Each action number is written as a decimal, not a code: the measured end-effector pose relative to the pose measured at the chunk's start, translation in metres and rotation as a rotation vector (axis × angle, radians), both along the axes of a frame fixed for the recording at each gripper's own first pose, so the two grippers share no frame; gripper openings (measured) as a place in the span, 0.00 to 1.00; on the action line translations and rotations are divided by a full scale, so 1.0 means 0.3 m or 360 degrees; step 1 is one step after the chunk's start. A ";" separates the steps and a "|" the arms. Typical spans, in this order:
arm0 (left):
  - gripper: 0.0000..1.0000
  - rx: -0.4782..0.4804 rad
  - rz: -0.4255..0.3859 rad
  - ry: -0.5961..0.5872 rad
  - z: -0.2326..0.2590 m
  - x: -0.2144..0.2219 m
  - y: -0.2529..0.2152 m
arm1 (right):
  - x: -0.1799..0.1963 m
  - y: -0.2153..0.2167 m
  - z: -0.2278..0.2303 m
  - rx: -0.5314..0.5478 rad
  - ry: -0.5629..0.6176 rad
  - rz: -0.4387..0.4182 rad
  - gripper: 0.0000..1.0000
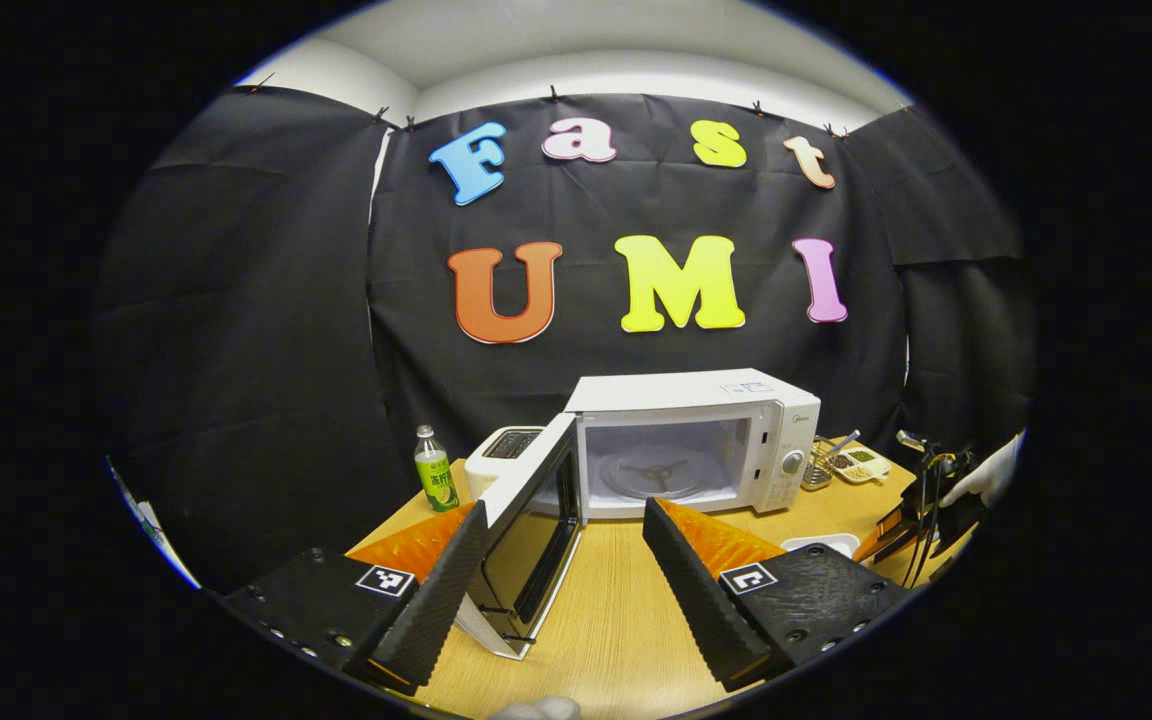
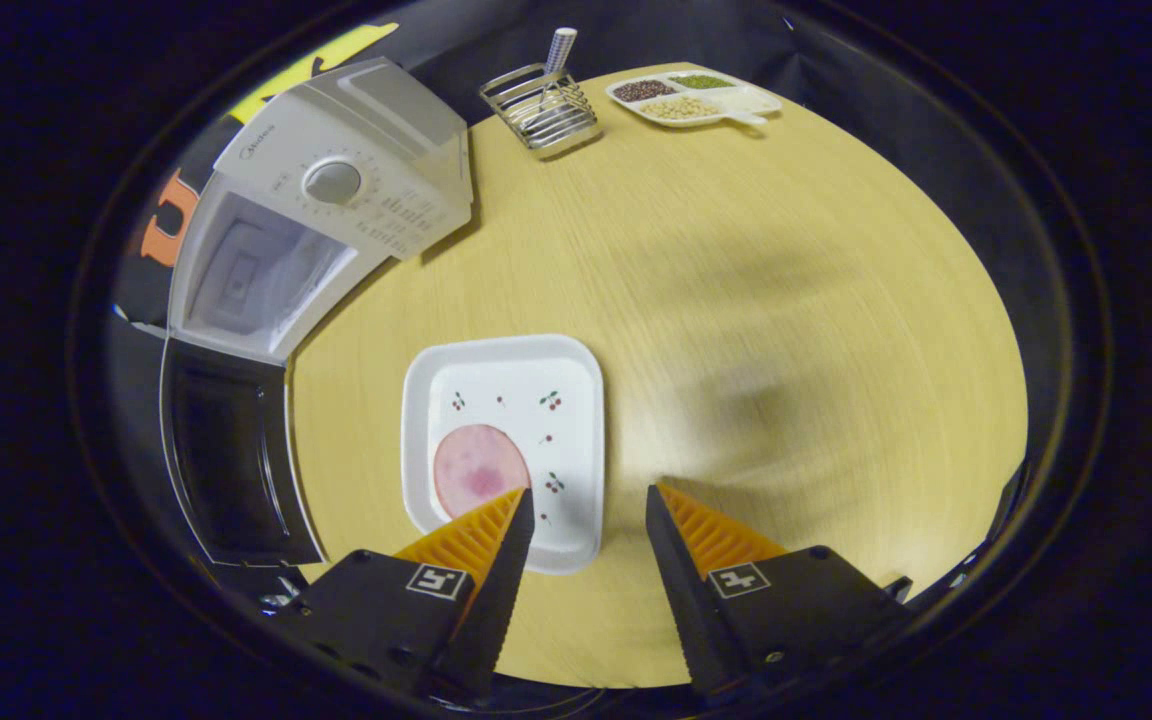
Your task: Open the microwave oven with the left hand, put the food in, and close the microwave oven.
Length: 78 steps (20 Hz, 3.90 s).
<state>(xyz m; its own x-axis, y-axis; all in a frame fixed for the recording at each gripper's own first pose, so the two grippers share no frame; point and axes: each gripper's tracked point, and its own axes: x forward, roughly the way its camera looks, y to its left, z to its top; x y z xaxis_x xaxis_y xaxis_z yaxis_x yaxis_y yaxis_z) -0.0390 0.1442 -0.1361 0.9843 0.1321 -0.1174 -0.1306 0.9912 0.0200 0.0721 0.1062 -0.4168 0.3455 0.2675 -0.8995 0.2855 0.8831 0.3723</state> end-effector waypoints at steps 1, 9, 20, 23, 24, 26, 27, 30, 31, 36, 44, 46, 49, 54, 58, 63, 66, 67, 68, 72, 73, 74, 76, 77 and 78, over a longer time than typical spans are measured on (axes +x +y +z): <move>0.95 -0.0009 0.0012 -0.0002 -0.006 -0.007 0.011 | -0.006 0.017 -0.011 0.0002 0.0025 -0.0004 0.73; 0.95 -0.0072 0.0088 0.0035 -0.053 -0.057 0.114 | -0.002 0.003 -0.058 -0.0140 0.0080 -0.0087 0.46; 0.95 -0.0043 0.0054 0.0055 -0.044 -0.040 0.112 | 0.034 0.086 -0.009 0.0268 -0.0175 -0.0139 0.04; 0.95 -0.0026 0.0045 0.0079 -0.037 -0.037 0.109 | 0.052 0.110 0.028 0.0340 -0.0297 -0.0109 0.03; 0.95 -0.0017 0.0038 0.0082 -0.027 -0.035 0.106 | 0.055 0.122 0.043 0.0365 -0.0335 -0.0103 0.04; 0.95 0.0008 0.0023 0.0076 -0.003 -0.032 0.092 | 0.060 0.152 0.070 0.0441 -0.0383 -0.0119 0.03; 0.95 0.0019 0.0017 0.0075 0.008 -0.031 0.085 | 0.059 0.175 0.090 0.0484 -0.0404 -0.0136 0.04; 0.95 0.0051 0.0002 0.0029 0.062 -0.021 0.060 | 0.076 0.255 0.180 0.0567 -0.0493 -0.0155 0.03; 0.95 0.0056 -0.0012 0.0011 0.079 -0.015 0.044 | 0.095 0.293 0.215 0.0583 -0.0536 -0.0160 0.03; 0.95 0.0100 -0.0085 -0.0006 0.143 0.018 -0.030 | 0.211 0.475 0.374 0.0663 -0.0664 -0.0334 0.03; 0.95 0.0095 -0.0127 0.0047 0.122 0.017 -0.096 | 0.506 0.684 0.435 0.0730 -0.0874 -0.0746 0.04; 0.95 0.0119 -0.0095 0.0085 0.092 0.009 -0.088 | 0.566 0.719 0.417 0.0713 -0.0900 -0.0831 0.03; 0.95 0.0102 -0.0056 0.0115 0.070 0.005 -0.093 | 0.660 0.782 0.375 0.0784 -0.0843 -0.0994 0.04; 0.95 0.0083 -0.0058 0.0149 0.049 0.029 -0.098 | 0.824 0.840 0.302 0.0737 -0.0805 -0.1173 0.04; 0.95 0.0019 -0.0004 0.0174 0.004 0.040 -0.063 | 0.919 0.891 0.272 0.0689 -0.0857 -0.1120 0.04; 0.95 -0.0015 0.0073 0.0222 -0.028 0.009 -0.001 | 0.962 0.887 0.313 0.0736 -0.0961 -0.1138 0.10; 0.95 0.0013 0.0083 0.0213 -0.012 0.002 0.020 | 0.908 0.858 0.371 0.0644 -0.1095 -0.1012 0.66; 0.95 0.0029 0.0080 0.0200 0.001 0.006 0.024 | 0.872 0.827 0.391 0.0568 -0.1131 -0.0981 0.74; 0.95 0.0050 0.0070 0.0174 0.025 0.007 0.032 | 0.830 0.796 0.422 0.0496 -0.1185 -0.0944 0.85; 0.95 0.0144 0.0071 0.0082 0.108 0.014 0.104 | 0.678 0.663 0.619 0.0161 -0.1435 -0.0543 1.00; 0.95 0.0148 0.0088 0.0069 0.121 0.012 0.133 | 0.634 0.629 0.677 0.0077 -0.1494 -0.0419 0.99; 0.95 0.0153 0.0106 0.0054 0.132 0.011 0.167 | 0.586 0.613 0.708 -0.0007 -0.1498 -0.0287 1.00; 0.95 0.0190 0.0148 0.0025 0.141 0.010 0.237 | 0.485 0.563 0.793 -0.0123 -0.1533 -0.0073 1.00; 0.95 0.0208 0.0170 0.0030 0.137 0.005 0.273 | 0.431 0.535 0.845 -0.0191 -0.1575 0.0017 1.00; 0.95 0.0217 0.0194 0.0019 0.131 0.001 0.312 | 0.374 0.488 0.891 -0.0287 -0.1596 0.0094 1.00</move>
<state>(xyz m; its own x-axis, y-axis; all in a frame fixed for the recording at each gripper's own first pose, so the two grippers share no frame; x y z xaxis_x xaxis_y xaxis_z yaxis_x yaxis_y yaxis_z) -0.0387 0.2379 -0.0968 0.9587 0.2655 -0.1018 -0.2483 0.9561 0.1556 0.1843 0.2526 -0.1494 0.9525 0.1976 -0.2316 -0.1305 0.9523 0.2759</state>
